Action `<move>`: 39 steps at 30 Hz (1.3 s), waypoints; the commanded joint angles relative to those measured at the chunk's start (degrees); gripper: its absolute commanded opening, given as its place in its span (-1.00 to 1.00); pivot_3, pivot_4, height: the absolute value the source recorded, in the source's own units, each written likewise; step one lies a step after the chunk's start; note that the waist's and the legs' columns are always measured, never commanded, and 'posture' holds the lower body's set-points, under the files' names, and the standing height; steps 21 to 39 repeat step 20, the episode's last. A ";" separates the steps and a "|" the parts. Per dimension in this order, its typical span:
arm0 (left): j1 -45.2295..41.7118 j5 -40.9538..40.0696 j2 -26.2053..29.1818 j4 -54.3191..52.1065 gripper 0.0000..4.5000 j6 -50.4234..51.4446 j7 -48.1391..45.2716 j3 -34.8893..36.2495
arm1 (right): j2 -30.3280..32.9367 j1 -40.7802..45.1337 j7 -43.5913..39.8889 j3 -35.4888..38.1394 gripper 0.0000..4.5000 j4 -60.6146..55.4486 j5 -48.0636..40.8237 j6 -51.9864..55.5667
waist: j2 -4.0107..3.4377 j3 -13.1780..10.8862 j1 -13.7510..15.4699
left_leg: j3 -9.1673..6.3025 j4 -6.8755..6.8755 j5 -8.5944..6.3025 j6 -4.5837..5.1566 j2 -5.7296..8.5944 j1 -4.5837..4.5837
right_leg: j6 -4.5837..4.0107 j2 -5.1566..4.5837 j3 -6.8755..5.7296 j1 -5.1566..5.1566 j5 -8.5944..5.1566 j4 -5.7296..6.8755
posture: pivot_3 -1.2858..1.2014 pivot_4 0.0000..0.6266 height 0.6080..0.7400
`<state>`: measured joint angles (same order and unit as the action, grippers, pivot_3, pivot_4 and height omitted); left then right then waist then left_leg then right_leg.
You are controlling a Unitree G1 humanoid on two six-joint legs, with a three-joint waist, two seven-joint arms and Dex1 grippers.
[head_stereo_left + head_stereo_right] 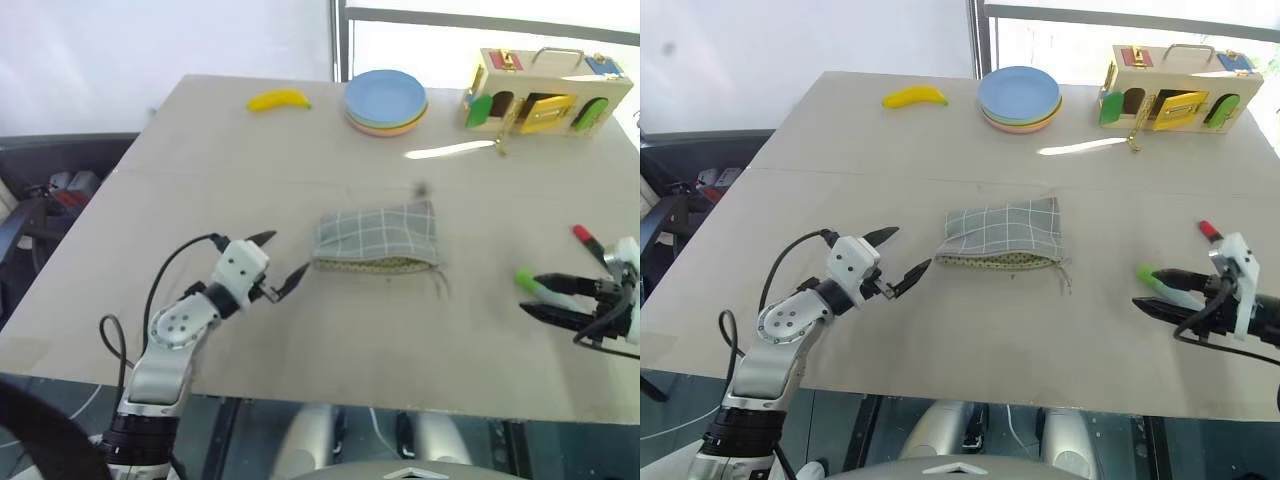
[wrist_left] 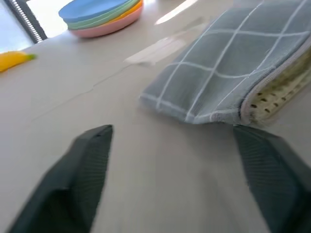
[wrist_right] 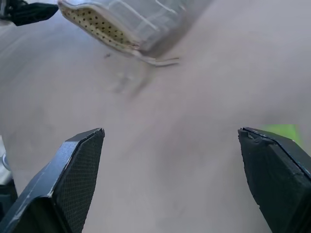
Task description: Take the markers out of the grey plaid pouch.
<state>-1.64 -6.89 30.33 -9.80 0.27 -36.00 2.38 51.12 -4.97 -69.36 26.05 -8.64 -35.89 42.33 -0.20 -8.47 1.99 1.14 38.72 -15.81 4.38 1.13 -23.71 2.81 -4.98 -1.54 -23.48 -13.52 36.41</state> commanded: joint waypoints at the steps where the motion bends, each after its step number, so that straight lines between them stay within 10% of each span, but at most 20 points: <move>1: 2.75 -2.55 0.86 -3.80 0.95 -0.06 -1.14 2.03 | -1.86 -3.74 0.62 3.79 1.00 -3.69 -3.23 -0.04 | 0.01 0.00 0.04 | 0.00 0.00 0.00 0.00 -0.01 0.00 | 0.00 0.00 0.00 0.00 0.00 0.01 | 0.03 -0.52 1.00; 10: 19.60 -23.56 4.28 -17.82 0.95 21.72 -5.66 11.29 | -7.39 -13.85 -1.38 8.11 1.00 0.53 -1.20 -14.02 | -0.02 0.01 -0.41 | 0.01 -0.01 -0.02 0.03 -0.05 0.00 | -0.01 0.01 0.00 -0.01 -0.02 0.00 | 0.03 -0.52 1.00; 39: 26.41 -24.75 6.04 -17.86 0.95 21.50 -8.75 15.97 | -7.98 -20.91 -8.07 11.23 1.00 9.62 1.91 -29.93 | -0.04 0.05 -0.48 | 0.04 0.02 -0.10 0.18 -0.06 0.18 | -0.24 0.05 0.00 0.13 -0.16 0.07 | 0.03 -0.52 1.00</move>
